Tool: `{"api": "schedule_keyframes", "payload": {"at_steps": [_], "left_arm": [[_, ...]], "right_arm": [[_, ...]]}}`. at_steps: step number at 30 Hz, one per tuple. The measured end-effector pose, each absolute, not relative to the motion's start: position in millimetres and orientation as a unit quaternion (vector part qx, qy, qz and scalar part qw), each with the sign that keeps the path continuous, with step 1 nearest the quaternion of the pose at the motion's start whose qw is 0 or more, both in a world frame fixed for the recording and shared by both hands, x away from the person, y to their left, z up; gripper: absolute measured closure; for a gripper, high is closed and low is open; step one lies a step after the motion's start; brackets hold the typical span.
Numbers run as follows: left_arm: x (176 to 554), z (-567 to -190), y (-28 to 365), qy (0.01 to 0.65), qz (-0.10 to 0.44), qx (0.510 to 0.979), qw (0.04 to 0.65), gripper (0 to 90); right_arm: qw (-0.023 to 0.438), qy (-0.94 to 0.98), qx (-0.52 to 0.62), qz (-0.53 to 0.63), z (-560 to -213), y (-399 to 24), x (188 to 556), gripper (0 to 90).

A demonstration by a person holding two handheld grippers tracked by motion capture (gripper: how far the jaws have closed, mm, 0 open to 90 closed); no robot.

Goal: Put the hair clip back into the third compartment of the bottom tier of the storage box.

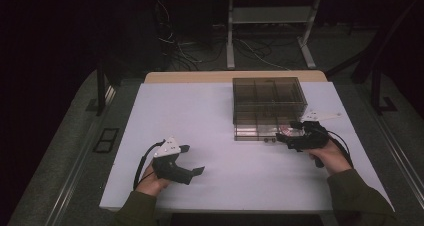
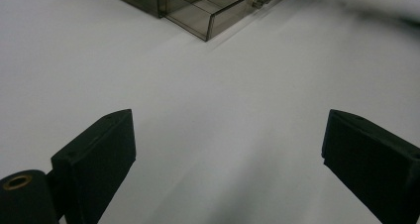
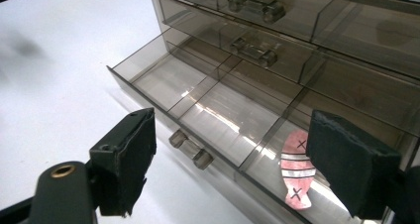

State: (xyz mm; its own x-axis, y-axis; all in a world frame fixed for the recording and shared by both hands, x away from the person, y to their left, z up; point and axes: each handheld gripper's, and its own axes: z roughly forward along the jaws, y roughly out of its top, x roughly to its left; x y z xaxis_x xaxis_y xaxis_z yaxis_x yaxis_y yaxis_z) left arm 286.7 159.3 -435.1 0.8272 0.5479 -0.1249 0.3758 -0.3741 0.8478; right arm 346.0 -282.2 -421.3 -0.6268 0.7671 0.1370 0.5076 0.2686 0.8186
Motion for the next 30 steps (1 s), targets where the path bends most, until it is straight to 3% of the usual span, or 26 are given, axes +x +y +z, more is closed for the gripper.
{"api": "schedule_keyframes", "payload": {"at_steps": [30], "left_arm": [[287.0,-434.7,161.1,0.283,0.092,0.823,0.484,5.5]], "right_arm": [[0.158,0.774,0.41,0.456,-429.4,-292.3,309.9,18.6]]}}
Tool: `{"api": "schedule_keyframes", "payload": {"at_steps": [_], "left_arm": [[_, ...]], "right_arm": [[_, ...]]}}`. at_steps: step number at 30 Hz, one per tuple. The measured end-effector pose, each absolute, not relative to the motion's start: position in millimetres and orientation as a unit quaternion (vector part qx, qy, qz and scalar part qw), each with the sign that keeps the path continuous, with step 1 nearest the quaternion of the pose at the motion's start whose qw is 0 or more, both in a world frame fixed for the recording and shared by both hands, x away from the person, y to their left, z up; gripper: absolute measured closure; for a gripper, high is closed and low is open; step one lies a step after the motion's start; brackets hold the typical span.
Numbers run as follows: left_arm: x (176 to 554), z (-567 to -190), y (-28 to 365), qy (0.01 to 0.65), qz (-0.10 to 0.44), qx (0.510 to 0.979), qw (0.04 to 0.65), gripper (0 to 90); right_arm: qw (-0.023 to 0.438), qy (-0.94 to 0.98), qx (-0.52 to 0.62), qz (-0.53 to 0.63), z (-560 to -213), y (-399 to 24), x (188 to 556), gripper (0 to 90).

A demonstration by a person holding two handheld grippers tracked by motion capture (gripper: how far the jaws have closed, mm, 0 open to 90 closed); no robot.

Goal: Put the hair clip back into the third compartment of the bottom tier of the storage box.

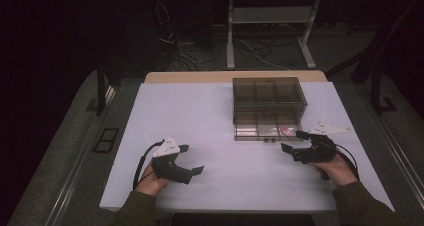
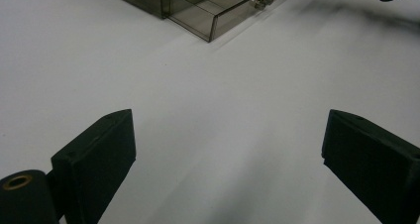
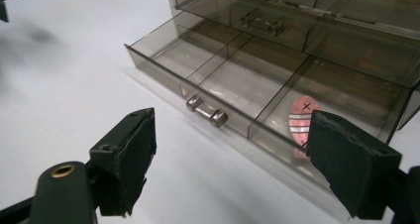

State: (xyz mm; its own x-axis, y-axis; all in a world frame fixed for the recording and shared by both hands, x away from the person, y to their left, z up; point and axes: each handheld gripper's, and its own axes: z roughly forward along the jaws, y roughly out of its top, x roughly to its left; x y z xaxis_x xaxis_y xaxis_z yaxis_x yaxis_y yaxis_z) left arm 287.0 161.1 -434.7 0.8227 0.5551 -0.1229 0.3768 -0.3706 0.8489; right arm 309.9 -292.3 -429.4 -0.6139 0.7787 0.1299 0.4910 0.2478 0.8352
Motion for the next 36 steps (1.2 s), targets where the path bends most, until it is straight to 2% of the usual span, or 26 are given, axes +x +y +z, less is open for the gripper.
{"api": "schedule_keyframes", "payload": {"at_steps": [36], "left_arm": [[285.6,-434.8,159.8,0.284,0.096,0.824,0.481,5.5]], "right_arm": [[0.149,0.783,0.377,0.472,-434.4,-290.9,265.8,18.6]]}}
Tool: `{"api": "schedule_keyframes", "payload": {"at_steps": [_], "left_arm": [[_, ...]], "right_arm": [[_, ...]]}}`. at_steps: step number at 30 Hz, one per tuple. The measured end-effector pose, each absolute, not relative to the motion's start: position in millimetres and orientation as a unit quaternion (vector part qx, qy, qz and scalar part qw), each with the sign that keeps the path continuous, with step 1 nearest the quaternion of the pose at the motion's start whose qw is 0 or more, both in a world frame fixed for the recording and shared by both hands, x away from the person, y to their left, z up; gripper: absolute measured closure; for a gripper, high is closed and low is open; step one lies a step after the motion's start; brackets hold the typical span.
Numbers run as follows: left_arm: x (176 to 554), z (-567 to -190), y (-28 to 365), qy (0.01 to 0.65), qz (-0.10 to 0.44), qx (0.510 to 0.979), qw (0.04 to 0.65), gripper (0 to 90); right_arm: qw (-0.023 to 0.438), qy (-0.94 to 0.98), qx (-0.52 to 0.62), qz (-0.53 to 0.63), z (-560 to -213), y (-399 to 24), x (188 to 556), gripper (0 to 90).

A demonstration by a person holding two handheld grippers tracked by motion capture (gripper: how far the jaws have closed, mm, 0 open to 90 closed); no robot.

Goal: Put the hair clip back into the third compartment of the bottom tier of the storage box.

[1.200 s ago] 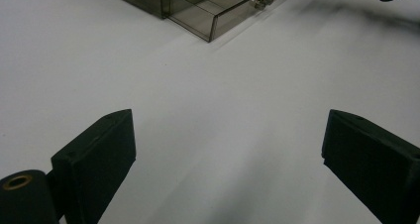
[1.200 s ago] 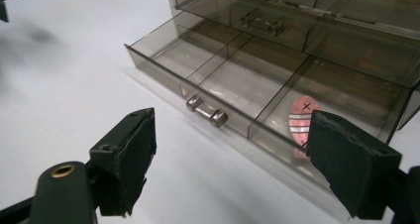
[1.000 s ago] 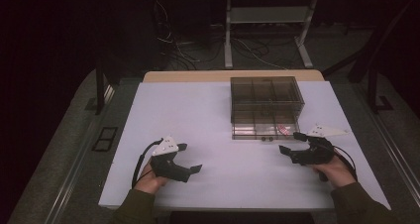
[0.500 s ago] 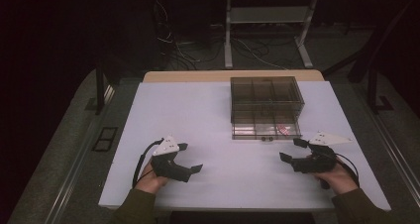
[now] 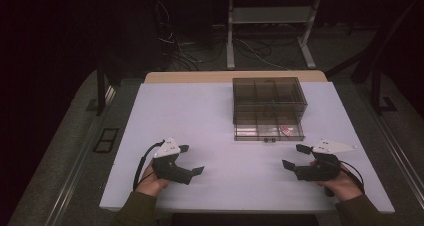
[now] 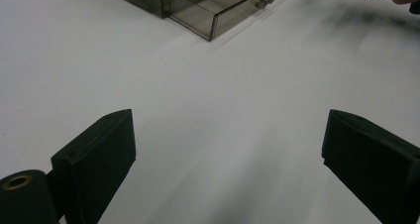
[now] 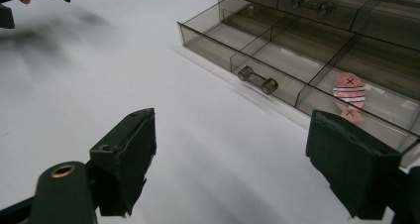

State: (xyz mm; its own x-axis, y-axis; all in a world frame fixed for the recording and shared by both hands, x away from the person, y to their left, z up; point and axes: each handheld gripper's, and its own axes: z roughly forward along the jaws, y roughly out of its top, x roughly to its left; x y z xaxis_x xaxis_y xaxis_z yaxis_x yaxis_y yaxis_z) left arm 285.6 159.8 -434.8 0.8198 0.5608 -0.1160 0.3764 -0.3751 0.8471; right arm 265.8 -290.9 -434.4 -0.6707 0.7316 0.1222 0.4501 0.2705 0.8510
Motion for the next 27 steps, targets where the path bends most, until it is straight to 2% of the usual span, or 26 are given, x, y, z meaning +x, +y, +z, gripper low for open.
{"api": "schedule_keyframes", "payload": {"at_steps": [25,26,27], "left_arm": [[285.1,-435.2,159.7,0.284,0.091,0.825,0.481,5.5],[285.1,-435.2,159.6,0.284,0.091,0.825,0.481,5.5],[285.2,-435.2,159.5,0.283,0.091,0.825,0.48,5.5]], "right_arm": [[0.156,0.785,0.372,0.47,-440.2,-294.8,260.0,16.9],[0.158,0.784,0.373,0.47,-440.3,-294.9,260.0,15.7],[0.157,0.785,0.374,0.468,-440.7,-295.0,260.2,10.0]]}}
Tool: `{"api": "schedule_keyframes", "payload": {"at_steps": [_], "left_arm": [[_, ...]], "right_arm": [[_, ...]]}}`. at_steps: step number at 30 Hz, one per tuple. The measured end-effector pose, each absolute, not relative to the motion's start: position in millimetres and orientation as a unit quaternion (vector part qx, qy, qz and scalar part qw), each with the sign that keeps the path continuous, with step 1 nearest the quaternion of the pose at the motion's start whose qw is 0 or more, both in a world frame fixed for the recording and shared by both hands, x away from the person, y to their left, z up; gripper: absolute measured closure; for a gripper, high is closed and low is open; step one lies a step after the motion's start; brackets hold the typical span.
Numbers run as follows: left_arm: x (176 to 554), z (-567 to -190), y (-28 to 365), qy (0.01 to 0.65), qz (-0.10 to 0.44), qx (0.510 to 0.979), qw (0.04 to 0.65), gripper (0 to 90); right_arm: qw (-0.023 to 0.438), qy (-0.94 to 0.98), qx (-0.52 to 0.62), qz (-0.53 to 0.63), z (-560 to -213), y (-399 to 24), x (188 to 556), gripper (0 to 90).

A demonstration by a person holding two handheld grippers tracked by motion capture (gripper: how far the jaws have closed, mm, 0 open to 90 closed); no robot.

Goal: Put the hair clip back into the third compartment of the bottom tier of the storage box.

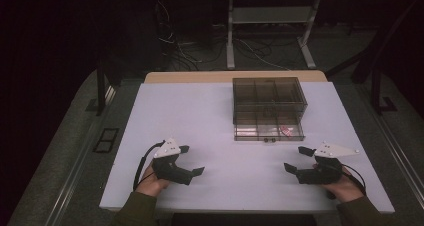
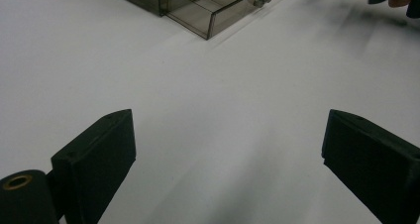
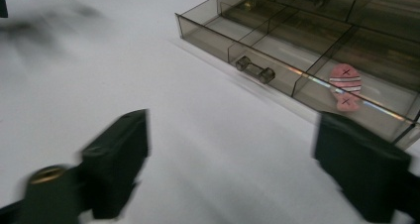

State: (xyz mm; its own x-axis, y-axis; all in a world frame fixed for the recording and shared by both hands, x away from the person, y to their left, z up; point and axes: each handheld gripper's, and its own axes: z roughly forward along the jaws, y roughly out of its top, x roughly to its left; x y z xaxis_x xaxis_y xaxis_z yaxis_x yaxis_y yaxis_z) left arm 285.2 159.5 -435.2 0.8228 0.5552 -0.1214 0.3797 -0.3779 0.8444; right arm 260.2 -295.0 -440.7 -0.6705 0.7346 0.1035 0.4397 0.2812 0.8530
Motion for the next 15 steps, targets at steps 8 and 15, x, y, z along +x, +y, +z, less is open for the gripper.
{"api": "schedule_keyframes", "payload": {"at_steps": [8,15], "left_arm": [[284.8,-435.2,159.7,0.285,0.093,0.824,0.48,5.4],[284.4,-435.4,159.5,0.285,0.093,0.824,0.481,5.5]], "right_arm": [[0.166,0.785,0.383,0.457,-442.8,-293.6,259.2,9.9],[0.166,0.786,0.38,0.458,-442.4,-293.0,259.2,9.9]]}}
